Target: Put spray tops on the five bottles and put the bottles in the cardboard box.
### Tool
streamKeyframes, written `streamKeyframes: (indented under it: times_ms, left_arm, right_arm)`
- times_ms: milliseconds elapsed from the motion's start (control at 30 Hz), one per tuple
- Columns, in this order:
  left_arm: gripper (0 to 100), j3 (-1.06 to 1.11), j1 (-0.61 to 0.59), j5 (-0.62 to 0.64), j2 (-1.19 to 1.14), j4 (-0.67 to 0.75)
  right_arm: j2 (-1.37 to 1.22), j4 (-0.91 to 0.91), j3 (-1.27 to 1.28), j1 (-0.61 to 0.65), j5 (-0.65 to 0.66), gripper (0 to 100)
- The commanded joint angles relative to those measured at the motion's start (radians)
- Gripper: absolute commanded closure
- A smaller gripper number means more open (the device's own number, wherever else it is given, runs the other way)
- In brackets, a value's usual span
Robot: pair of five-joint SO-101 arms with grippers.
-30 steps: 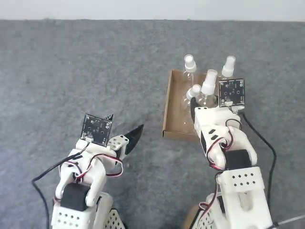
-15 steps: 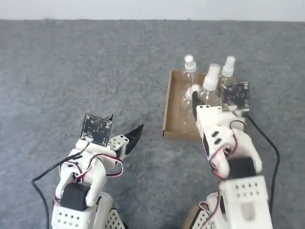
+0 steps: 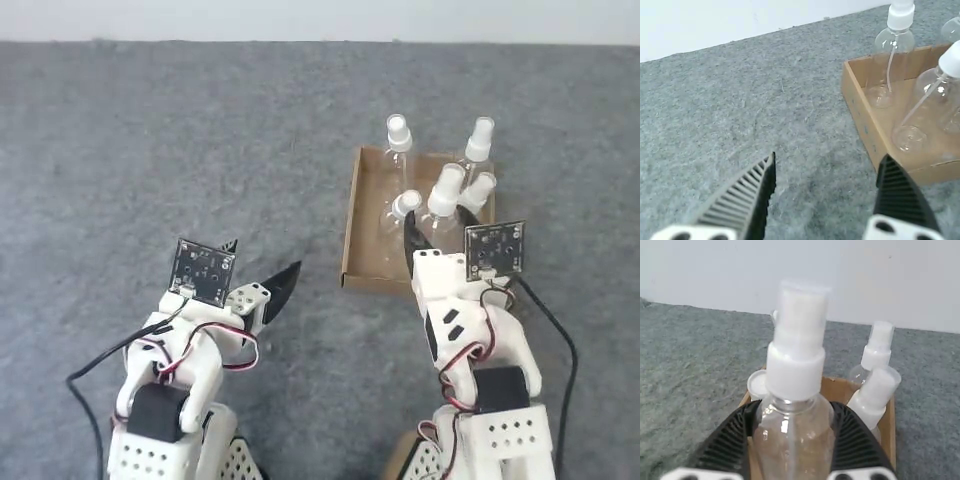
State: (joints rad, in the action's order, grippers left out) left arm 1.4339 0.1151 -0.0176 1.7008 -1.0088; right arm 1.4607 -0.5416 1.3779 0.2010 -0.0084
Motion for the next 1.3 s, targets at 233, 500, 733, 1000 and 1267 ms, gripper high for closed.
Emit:
streamKeyframes:
  times_ms: [233,500,733,1000,1267]
  left_arm:
    - [70,-0.008,0.008,-0.006,0.008,0.031]
    - [70,-0.008,0.008,-0.006,0.008,0.031]
    - [70,-0.008,0.008,-0.006,0.008,0.031]
    - [70,-0.008,0.008,-0.006,0.008,0.031]
    - [70,-0.008,0.008,-0.006,0.008,0.031]
  right_arm:
    - [0.031,0.128,0.107,-0.002,0.009,99.2]
    - [0.031,0.140,0.173,-0.002,0.008,99.2]
    - [0.031,0.236,0.227,-0.002,0.014,99.2]
    - [0.031,0.263,0.218,-0.002,0.015,99.2]
    - [0.033,0.292,0.222,-0.004,0.015,99.2]
